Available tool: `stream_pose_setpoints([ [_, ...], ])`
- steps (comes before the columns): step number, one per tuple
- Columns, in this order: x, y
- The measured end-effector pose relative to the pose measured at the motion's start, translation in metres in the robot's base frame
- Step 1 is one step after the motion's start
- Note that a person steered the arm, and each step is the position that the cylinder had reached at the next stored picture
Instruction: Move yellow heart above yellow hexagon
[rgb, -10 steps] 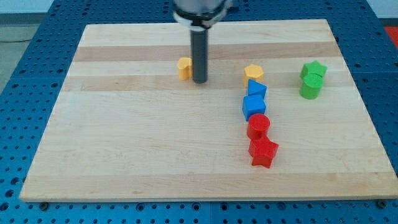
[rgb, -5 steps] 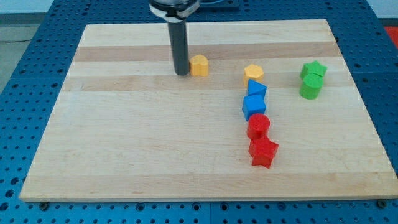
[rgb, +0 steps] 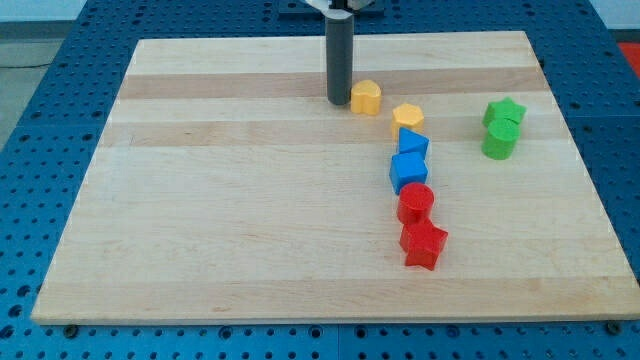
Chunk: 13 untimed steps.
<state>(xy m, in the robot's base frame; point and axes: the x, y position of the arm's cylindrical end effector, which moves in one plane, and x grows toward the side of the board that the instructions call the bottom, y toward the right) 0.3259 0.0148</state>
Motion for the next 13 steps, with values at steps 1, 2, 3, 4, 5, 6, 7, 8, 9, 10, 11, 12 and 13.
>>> stream_pose_setpoints([
  [1, 0.000, 0.016],
  [2, 0.000, 0.031],
  [3, 0.000, 0.040],
  [4, 0.000, 0.040],
  [5, -0.005, 0.040],
  [6, -0.018, 0.060],
  [7, -0.021, 0.083],
  [8, -0.021, 0.081],
  [9, -0.020, 0.075],
  [10, -0.018, 0.073],
  [11, -0.018, 0.073],
  [12, -0.018, 0.073],
  [13, -0.018, 0.098],
])
